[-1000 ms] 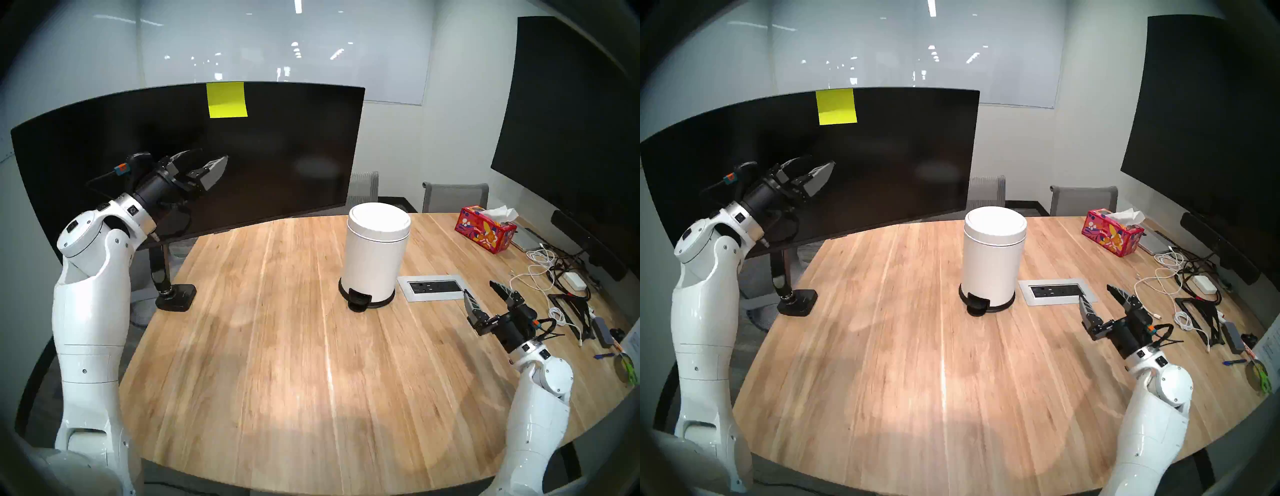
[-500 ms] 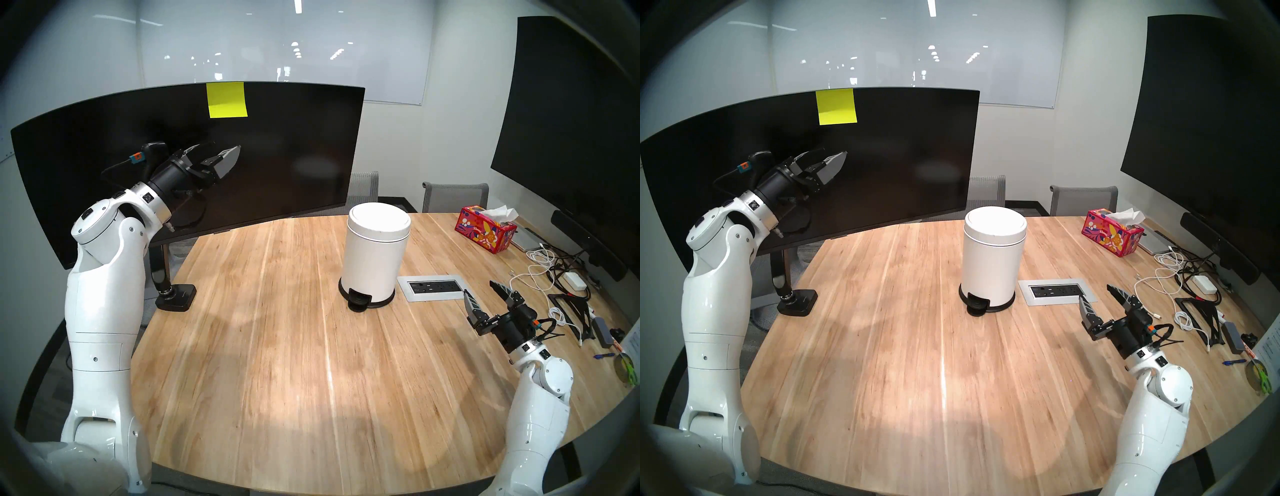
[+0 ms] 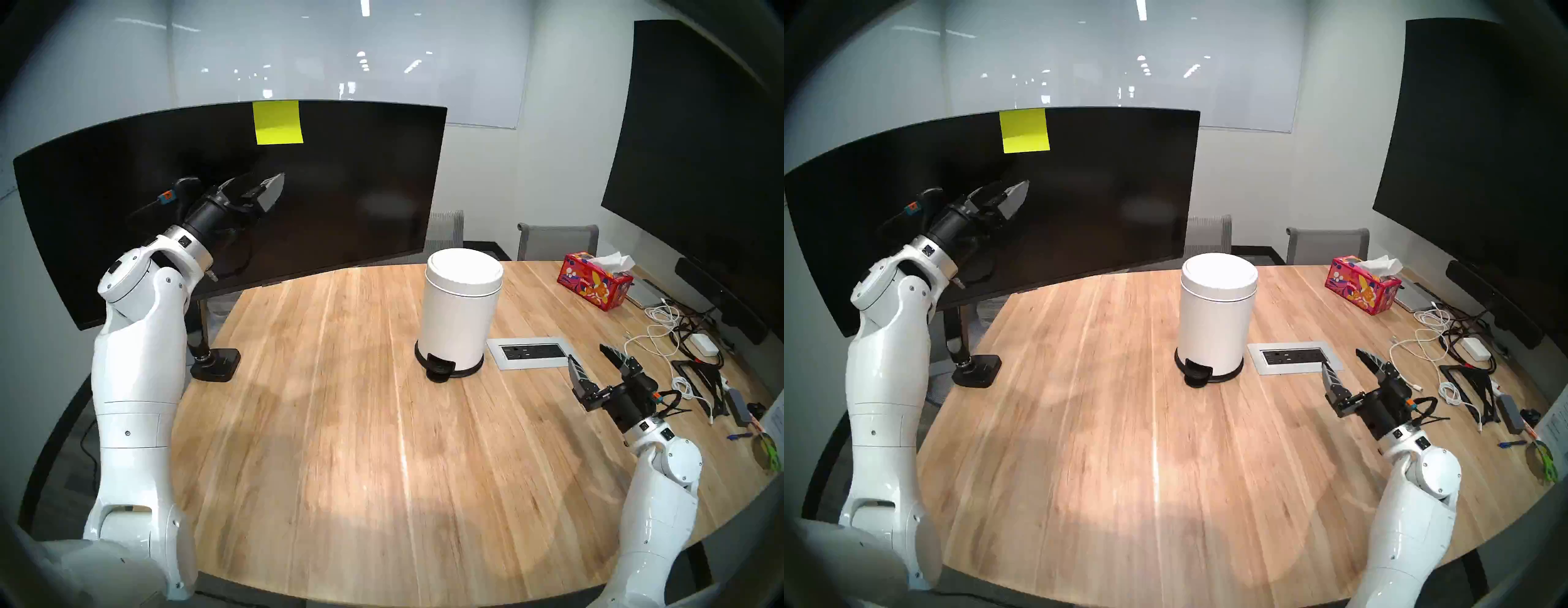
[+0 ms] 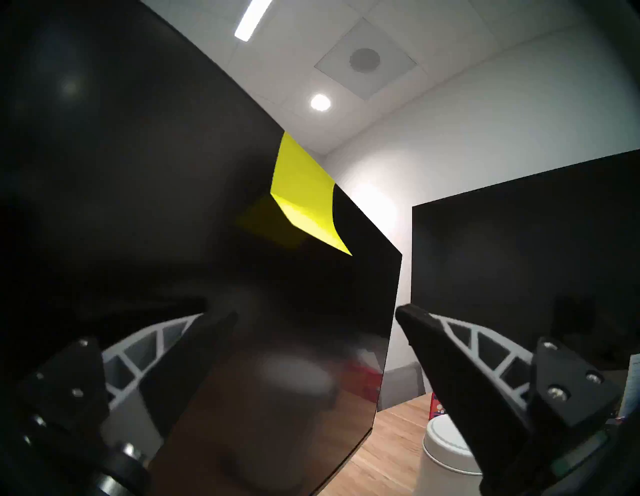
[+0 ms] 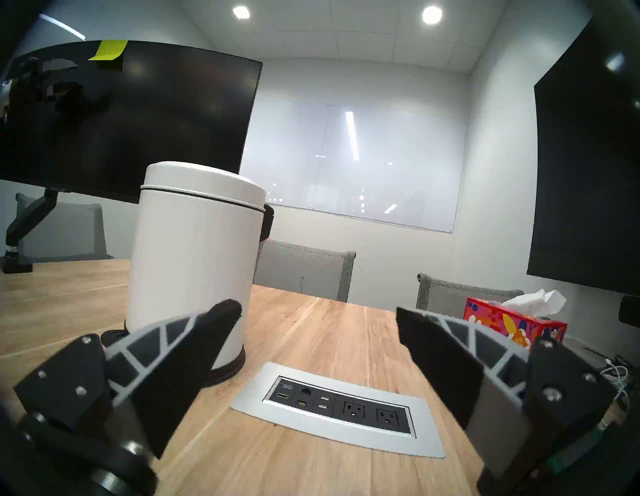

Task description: Peel the sticky note off the monitor, open the trash can lid and drop the sticker into the trash can

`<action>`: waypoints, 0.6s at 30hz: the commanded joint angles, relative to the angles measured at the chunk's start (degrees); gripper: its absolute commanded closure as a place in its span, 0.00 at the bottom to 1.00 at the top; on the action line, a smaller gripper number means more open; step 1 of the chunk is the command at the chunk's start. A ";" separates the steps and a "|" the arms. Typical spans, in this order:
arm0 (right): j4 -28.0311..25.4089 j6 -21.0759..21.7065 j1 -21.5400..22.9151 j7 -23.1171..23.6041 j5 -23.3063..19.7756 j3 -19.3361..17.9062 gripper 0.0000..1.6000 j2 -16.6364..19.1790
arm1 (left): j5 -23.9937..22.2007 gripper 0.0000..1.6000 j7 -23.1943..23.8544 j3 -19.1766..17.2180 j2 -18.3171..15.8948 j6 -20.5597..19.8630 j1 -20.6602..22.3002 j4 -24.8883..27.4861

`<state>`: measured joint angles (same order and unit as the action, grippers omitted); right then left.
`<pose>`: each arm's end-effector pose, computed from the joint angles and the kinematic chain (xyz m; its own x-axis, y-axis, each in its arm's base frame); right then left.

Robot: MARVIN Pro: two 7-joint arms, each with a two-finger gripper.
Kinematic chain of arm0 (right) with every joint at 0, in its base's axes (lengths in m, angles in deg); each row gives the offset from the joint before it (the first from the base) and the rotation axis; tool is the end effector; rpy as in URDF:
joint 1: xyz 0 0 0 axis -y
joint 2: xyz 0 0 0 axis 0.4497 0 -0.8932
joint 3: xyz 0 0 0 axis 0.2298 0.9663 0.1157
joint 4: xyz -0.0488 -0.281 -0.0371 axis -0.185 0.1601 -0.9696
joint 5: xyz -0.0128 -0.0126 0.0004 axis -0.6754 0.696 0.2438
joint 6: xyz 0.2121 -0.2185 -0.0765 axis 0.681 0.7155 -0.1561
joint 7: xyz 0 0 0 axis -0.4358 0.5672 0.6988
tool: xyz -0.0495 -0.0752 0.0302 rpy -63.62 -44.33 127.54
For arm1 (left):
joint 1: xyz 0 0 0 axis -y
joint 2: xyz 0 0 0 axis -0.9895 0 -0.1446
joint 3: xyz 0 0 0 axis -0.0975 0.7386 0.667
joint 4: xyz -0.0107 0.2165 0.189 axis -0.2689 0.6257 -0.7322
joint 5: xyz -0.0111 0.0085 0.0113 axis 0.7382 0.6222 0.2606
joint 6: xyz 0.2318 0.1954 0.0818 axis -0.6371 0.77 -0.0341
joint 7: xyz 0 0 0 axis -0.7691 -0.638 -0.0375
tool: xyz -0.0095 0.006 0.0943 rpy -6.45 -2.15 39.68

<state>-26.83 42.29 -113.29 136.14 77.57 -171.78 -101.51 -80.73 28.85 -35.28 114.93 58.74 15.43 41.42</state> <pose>0.3469 -0.2176 -0.2912 -0.2439 0.1326 0.9607 0.2485 -0.9490 0.1941 0.4637 0.1111 -0.0415 -0.3078 0.2844 0.9080 -0.5183 -0.8504 0.0906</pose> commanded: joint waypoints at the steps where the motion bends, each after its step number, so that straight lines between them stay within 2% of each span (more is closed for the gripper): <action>1: -0.85 -0.05 0.38 0.15 -0.29 0.15 0.00 0.01 | -0.90 0.00 1.46 0.46 0.10 1.13 2.93 -0.07; 18: -0.87 -0.04 0.38 0.15 -0.29 0.14 0.00 0.01 | -1.43 0.00 2.28 0.60 0.28 0.73 4.31 -0.23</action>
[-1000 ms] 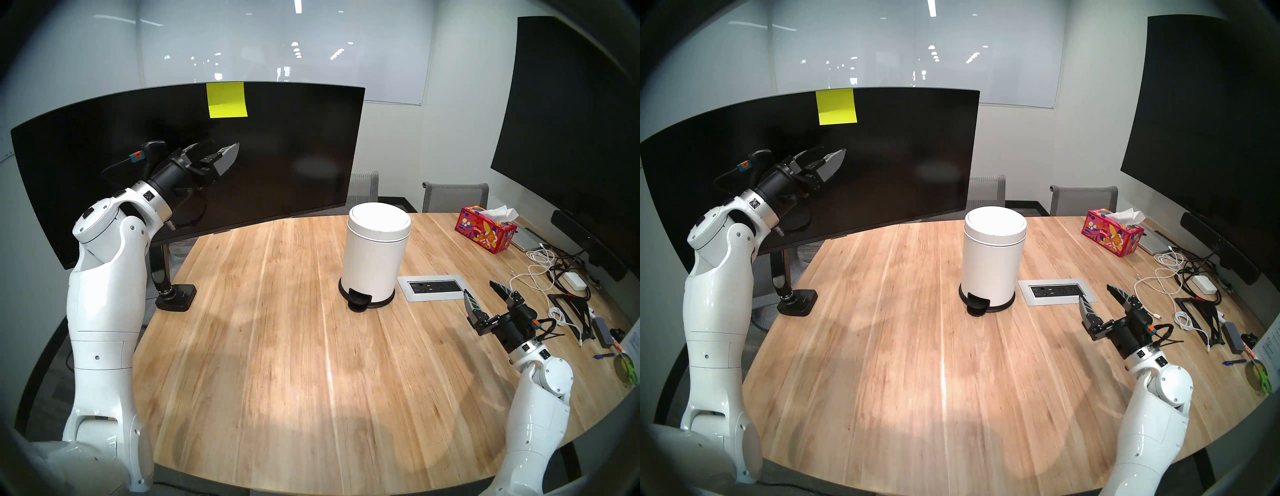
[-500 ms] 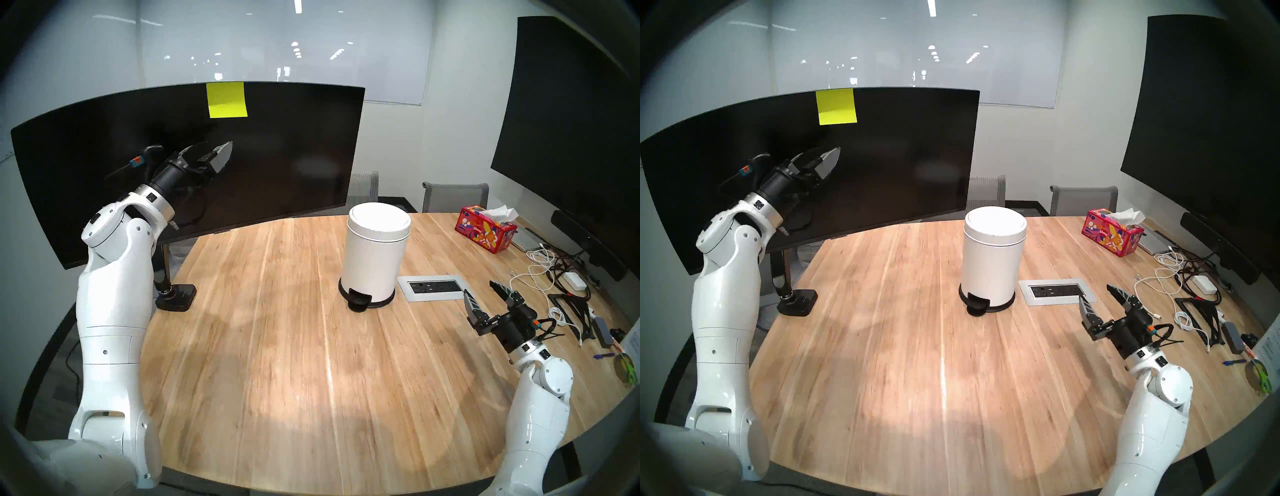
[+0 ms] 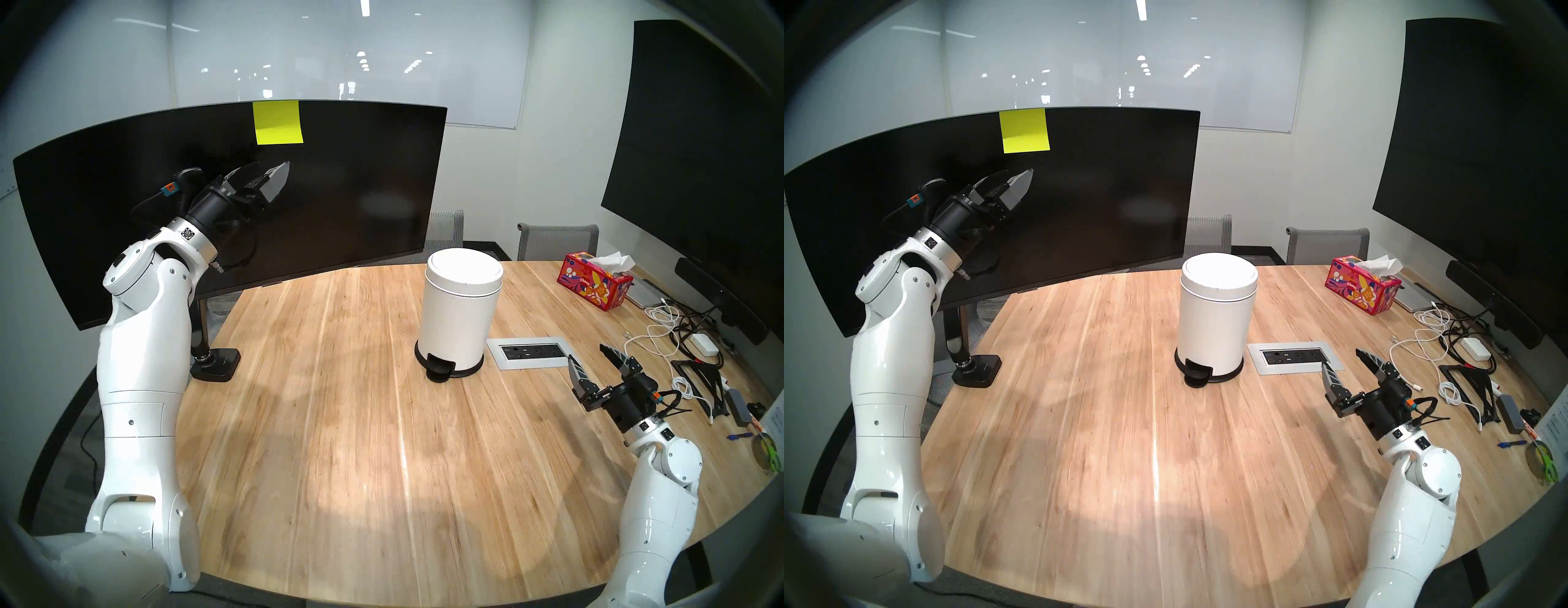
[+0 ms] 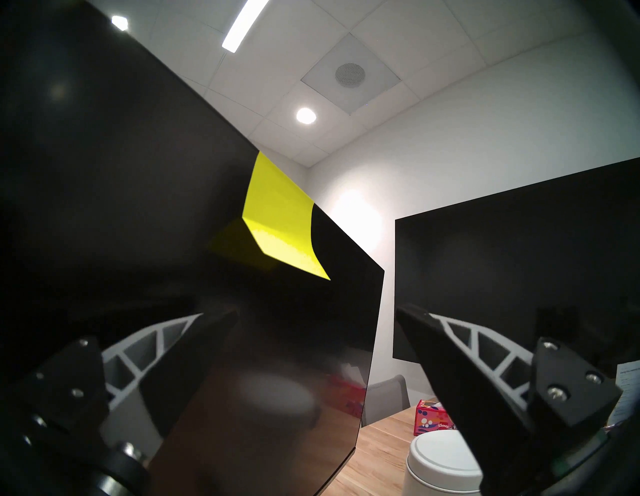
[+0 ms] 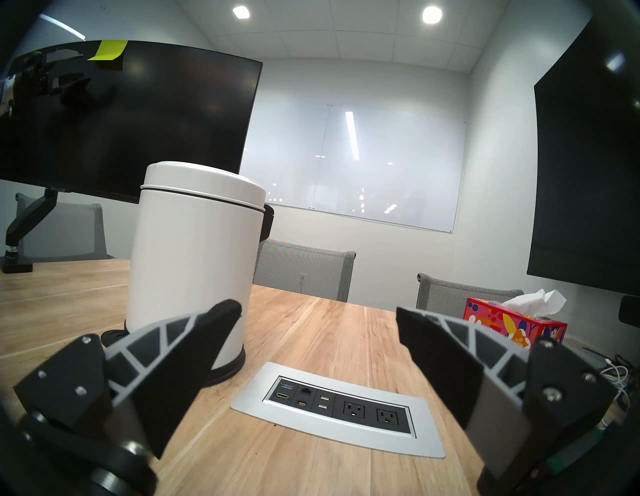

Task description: Peel the sticky note off the monitor, open the trash can lid and drop the sticker into the trash can

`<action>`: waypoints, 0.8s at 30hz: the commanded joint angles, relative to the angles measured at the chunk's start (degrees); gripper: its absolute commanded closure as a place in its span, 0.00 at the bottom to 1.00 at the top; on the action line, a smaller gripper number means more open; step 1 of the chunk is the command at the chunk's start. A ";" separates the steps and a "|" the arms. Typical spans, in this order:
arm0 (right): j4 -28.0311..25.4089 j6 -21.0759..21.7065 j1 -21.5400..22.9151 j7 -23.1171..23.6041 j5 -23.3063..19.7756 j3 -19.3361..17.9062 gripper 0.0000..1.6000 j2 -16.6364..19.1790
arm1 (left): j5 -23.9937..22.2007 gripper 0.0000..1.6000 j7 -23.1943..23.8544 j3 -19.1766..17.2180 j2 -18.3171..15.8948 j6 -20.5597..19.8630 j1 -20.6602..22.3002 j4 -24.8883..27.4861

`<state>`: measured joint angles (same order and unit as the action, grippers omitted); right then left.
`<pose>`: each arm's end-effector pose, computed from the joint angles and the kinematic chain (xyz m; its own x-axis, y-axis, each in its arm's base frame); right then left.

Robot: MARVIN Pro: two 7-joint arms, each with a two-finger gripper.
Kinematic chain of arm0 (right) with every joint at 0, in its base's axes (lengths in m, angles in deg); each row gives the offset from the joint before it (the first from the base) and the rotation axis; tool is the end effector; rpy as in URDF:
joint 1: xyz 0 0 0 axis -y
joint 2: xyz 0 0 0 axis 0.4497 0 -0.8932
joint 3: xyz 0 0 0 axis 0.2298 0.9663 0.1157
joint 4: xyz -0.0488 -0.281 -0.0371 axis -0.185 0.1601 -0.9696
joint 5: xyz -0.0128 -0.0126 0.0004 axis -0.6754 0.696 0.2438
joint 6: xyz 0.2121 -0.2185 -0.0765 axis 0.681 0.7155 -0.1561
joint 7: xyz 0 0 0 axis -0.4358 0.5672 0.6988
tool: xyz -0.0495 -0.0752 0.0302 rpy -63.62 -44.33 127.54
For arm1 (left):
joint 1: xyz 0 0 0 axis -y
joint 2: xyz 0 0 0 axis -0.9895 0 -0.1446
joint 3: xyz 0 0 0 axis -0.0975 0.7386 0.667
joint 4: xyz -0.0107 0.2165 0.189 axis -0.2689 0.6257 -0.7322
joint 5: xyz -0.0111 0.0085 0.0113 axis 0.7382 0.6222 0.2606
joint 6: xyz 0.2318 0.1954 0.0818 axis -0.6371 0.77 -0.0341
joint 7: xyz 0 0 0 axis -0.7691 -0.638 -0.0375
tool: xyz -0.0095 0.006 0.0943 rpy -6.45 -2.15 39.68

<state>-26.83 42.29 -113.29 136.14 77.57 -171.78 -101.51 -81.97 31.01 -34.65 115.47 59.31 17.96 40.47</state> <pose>0.3469 -0.2176 -0.2912 -0.2439 0.1326 0.9607 0.2485 -0.9490 0.1941 0.4667 0.1037 -0.0261 -0.3367 0.3150 0.8874 -0.5675 -0.8199 0.0758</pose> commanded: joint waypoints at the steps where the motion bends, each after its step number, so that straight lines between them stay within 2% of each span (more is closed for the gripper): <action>1: -0.87 -0.04 0.37 0.15 -0.30 0.15 0.00 0.01 | -0.18 0.00 0.12 -0.02 -0.22 0.13 1.79 0.76; 24: -0.88 -0.04 0.38 0.15 -0.29 0.14 0.00 0.00 | -0.25 0.00 -0.04 -0.10 0.34 0.49 3.37 0.10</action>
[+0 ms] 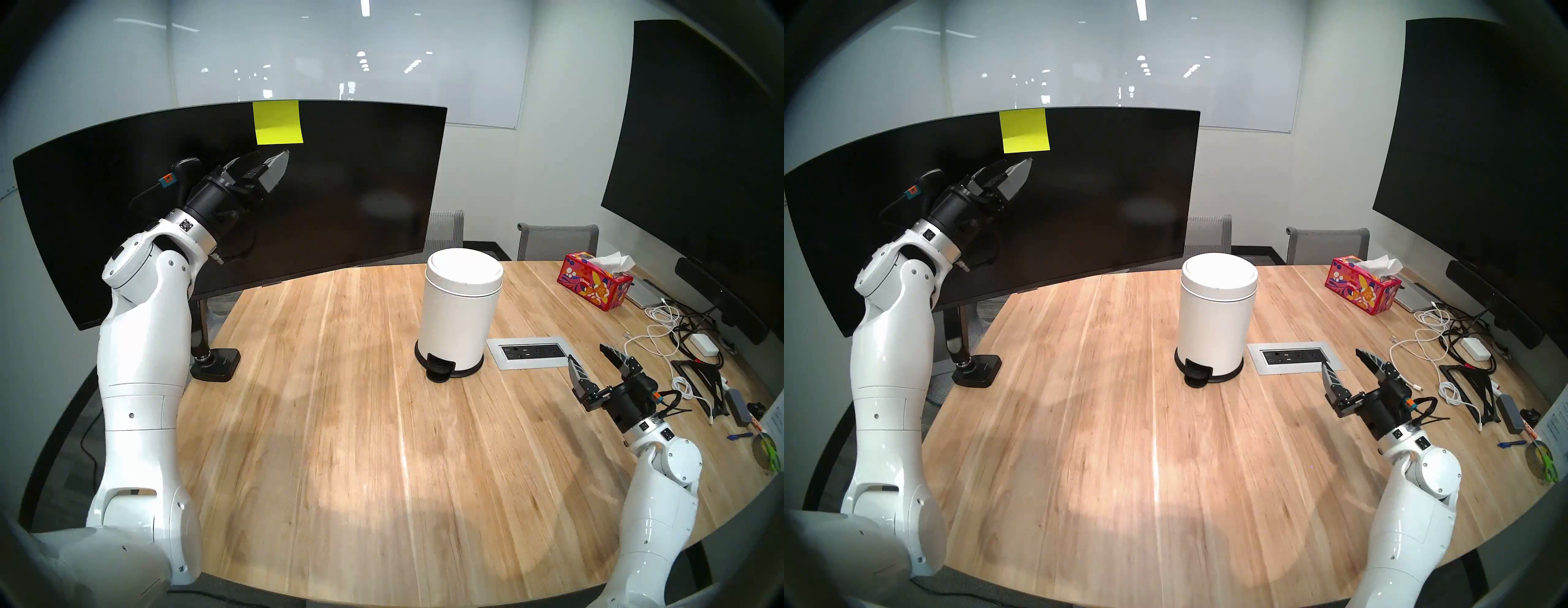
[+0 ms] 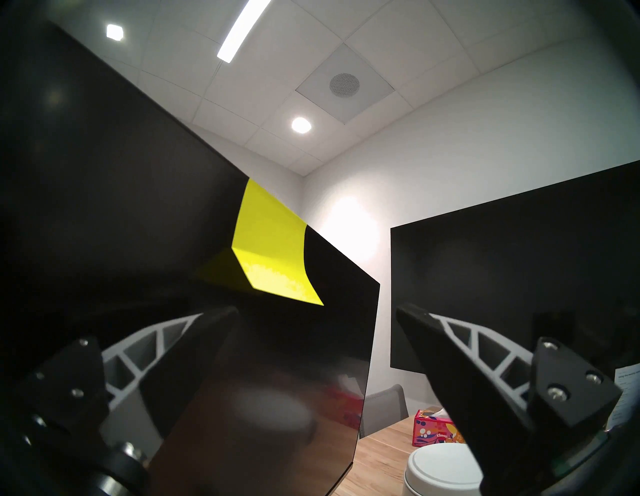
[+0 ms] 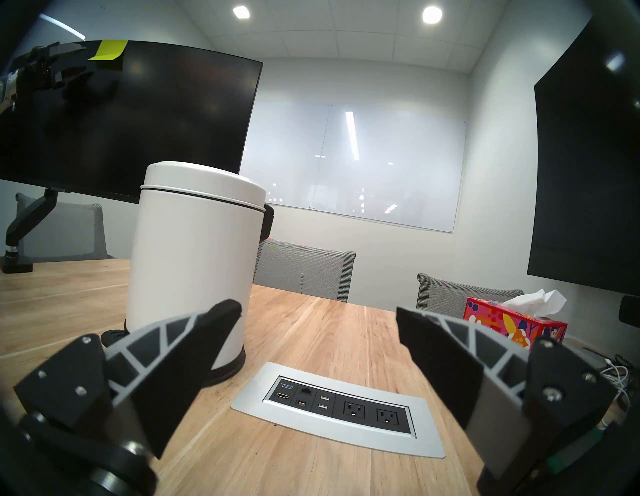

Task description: Peel the sticky note off the monitor, open the trash can lid and drop the sticker into the trash can

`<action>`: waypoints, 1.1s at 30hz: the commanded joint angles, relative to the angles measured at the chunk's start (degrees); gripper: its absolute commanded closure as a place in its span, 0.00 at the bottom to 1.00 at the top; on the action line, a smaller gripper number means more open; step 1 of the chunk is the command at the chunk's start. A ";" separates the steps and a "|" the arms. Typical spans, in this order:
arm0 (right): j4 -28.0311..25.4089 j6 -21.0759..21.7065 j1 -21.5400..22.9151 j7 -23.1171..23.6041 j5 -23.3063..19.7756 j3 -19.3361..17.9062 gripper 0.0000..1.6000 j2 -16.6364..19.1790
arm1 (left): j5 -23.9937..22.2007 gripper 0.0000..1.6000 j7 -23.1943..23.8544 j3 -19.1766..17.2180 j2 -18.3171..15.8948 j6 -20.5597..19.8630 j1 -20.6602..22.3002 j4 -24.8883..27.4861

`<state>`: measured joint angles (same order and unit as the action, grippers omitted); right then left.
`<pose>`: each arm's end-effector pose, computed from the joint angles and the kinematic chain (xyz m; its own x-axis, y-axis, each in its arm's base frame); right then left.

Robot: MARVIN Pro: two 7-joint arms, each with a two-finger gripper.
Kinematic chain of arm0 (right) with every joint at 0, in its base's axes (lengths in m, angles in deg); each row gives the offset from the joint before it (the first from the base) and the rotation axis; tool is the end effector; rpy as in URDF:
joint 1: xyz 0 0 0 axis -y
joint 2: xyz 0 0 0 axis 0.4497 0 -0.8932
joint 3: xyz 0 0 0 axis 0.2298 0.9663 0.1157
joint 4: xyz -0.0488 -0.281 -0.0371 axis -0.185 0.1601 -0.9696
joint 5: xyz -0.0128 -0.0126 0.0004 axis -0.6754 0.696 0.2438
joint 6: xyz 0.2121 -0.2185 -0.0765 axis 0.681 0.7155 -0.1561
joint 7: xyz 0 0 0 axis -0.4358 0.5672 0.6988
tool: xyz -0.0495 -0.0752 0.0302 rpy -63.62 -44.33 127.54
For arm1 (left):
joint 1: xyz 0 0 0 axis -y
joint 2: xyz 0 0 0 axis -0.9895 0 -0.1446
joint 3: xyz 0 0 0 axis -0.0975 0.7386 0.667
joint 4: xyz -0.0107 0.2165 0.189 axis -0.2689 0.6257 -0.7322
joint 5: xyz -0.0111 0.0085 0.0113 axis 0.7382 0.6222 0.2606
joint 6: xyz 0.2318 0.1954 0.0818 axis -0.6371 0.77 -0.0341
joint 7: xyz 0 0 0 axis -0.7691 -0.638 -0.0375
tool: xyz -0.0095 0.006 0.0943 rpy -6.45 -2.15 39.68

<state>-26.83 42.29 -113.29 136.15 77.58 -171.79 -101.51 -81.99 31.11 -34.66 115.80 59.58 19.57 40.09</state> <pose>0.3468 -0.2176 -0.2912 -0.2438 0.1328 0.9607 0.2485 -0.9490 0.1942 0.4686 0.1032 -0.0152 -0.3600 0.3219 0.8757 -0.5708 -0.8184 0.0663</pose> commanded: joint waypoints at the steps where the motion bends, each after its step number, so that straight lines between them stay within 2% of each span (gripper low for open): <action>1: -0.88 -0.04 0.38 0.14 -0.30 0.15 0.00 0.01 | -0.23 0.00 -0.15 -0.08 0.03 0.25 1.79 0.46; 33: -0.88 -0.04 0.38 0.15 -0.29 0.13 0.00 0.00 | -0.38 0.00 -0.48 1.31 0.28 0.05 4.23 -0.63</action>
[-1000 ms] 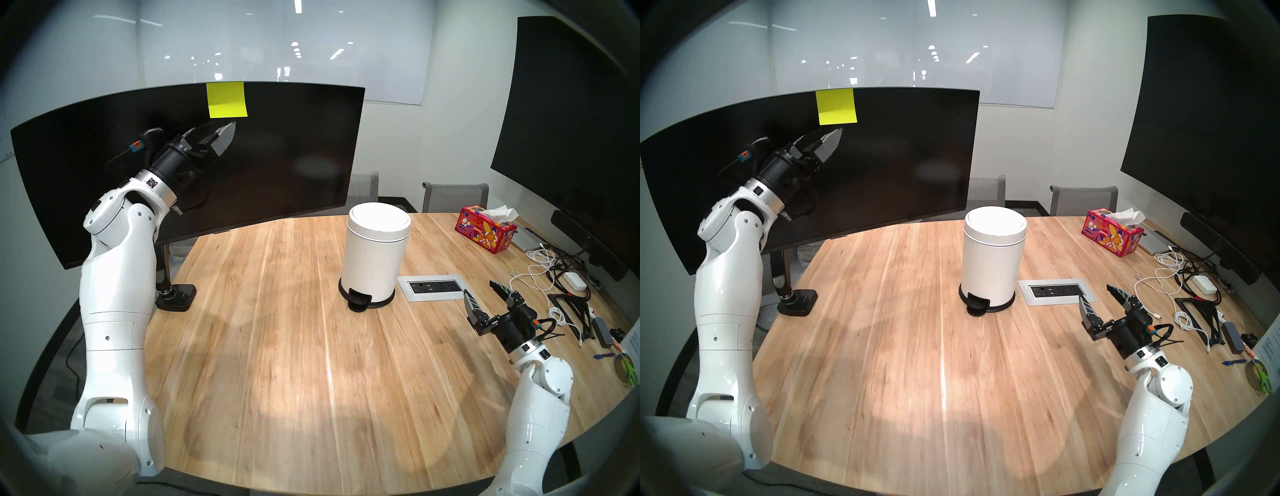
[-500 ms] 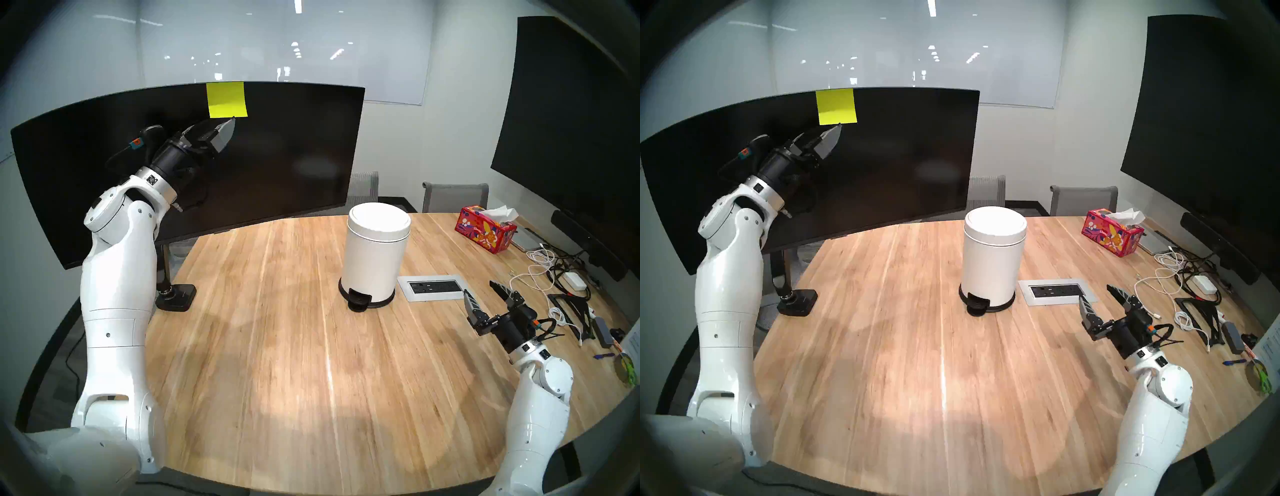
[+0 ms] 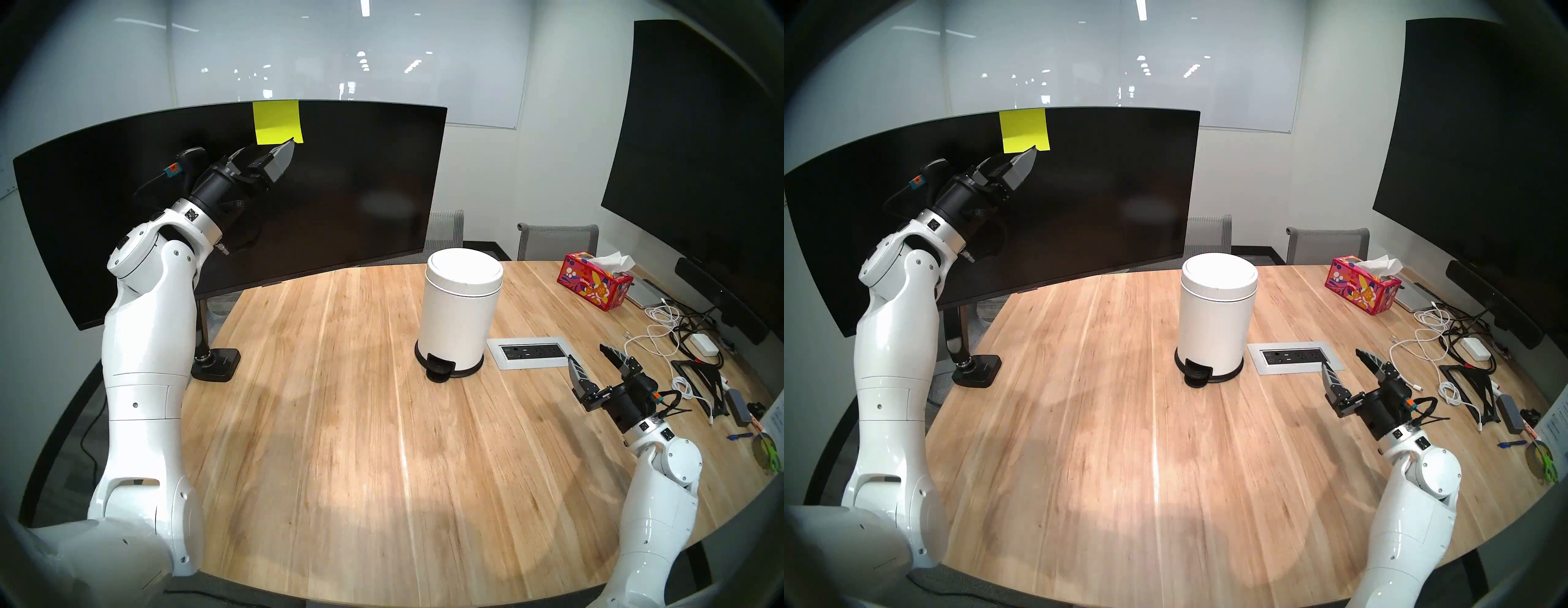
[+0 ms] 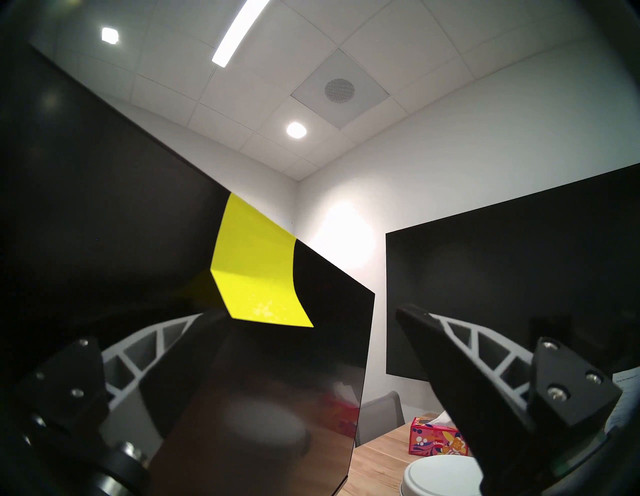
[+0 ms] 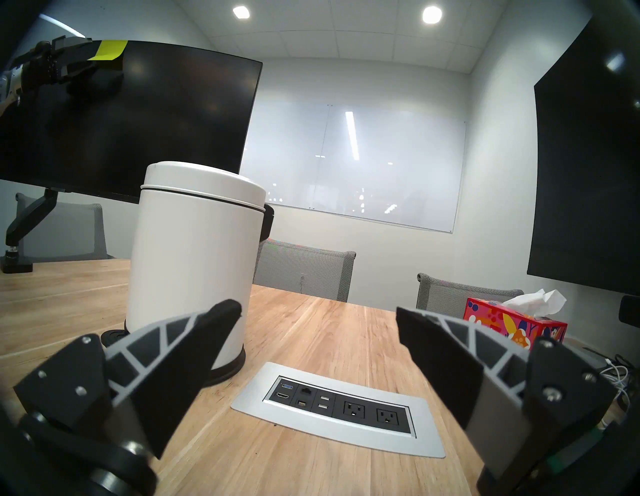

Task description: Peel the sticky note off the monitor, open the trash can lid and drop the sticker into the trash can

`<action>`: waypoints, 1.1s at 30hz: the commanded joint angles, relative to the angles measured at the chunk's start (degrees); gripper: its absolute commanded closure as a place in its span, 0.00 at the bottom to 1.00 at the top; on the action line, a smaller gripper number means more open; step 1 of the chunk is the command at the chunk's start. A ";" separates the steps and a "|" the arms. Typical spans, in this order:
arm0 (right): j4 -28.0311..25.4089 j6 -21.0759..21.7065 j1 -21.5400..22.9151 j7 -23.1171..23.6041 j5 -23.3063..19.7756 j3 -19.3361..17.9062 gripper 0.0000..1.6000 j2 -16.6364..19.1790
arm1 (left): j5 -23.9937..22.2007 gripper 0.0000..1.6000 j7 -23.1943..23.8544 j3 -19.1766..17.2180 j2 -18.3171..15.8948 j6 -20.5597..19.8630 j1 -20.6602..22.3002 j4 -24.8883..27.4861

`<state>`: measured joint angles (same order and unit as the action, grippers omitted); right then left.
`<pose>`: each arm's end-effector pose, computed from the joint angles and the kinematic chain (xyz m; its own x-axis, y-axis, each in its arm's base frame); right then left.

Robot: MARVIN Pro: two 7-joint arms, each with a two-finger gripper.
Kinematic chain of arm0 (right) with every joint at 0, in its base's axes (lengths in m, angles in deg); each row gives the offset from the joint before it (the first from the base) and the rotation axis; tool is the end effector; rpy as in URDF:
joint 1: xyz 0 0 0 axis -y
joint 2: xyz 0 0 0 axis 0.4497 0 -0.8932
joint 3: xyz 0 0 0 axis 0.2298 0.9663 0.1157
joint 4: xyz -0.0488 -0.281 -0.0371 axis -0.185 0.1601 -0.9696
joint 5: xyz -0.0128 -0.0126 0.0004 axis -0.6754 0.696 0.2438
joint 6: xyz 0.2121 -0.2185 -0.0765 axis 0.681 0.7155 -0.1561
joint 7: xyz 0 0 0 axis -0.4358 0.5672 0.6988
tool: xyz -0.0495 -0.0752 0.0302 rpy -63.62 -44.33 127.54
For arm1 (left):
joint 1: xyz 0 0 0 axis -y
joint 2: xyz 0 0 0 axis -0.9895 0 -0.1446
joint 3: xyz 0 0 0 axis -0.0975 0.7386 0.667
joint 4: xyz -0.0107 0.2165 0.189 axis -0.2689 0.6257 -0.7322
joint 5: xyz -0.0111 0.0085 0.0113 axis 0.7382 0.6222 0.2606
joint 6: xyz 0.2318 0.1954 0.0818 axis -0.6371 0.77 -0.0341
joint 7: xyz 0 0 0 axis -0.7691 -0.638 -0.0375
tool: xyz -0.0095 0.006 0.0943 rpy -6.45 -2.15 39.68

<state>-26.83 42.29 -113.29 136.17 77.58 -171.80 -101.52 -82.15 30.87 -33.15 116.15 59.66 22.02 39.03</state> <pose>0.3468 -0.2176 -0.2913 -0.2438 0.1326 0.9607 0.2487 -0.9489 0.1941 0.4754 0.0940 -0.0033 -0.3695 0.3316 0.8681 -0.5882 -0.8067 0.0578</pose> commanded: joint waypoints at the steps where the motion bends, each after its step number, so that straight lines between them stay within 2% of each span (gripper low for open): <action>1: -0.88 -0.04 0.38 0.14 -0.29 0.15 0.00 0.01 | -0.23 0.00 -0.24 -0.20 -0.08 -0.03 1.79 0.43; 22: -0.88 -0.03 0.38 0.15 -0.29 0.14 0.00 0.01 | -0.84 0.00 -0.37 -0.18 0.06 -0.38 1.79 0.79; 23: -0.88 -0.03 0.38 0.15 -0.29 0.14 0.00 0.01 | -0.85 0.02 -0.38 -0.13 0.10 -0.40 1.72 0.84; 24: -0.88 -0.03 0.38 0.15 -0.29 0.14 0.00 0.01 | -0.84 0.09 -0.40 -0.10 0.14 -0.39 1.67 0.88; 25: -0.88 -0.03 0.38 0.15 -0.29 0.14 0.00 0.01 | -0.84 0.12 -0.43 -0.07 0.19 -0.43 1.62 0.92; 30: -0.89 -0.03 0.38 0.15 -0.29 0.14 0.00 0.00 | -0.77 0.14 -0.45 0.13 0.36 -0.36 1.40 0.90; 32: -0.89 -0.03 0.38 0.15 -0.29 0.14 0.00 0.00 | -0.78 0.28 -0.45 0.17 0.41 -0.37 1.34 0.90; 33: -0.89 -0.03 0.38 0.15 -0.29 0.14 0.00 0.00 | -0.79 0.31 -0.48 0.20 0.46 -0.37 1.29 0.92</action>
<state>-26.83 42.29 -113.29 136.18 77.59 -171.80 -101.53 -82.81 30.33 -33.20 116.44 59.34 22.76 38.92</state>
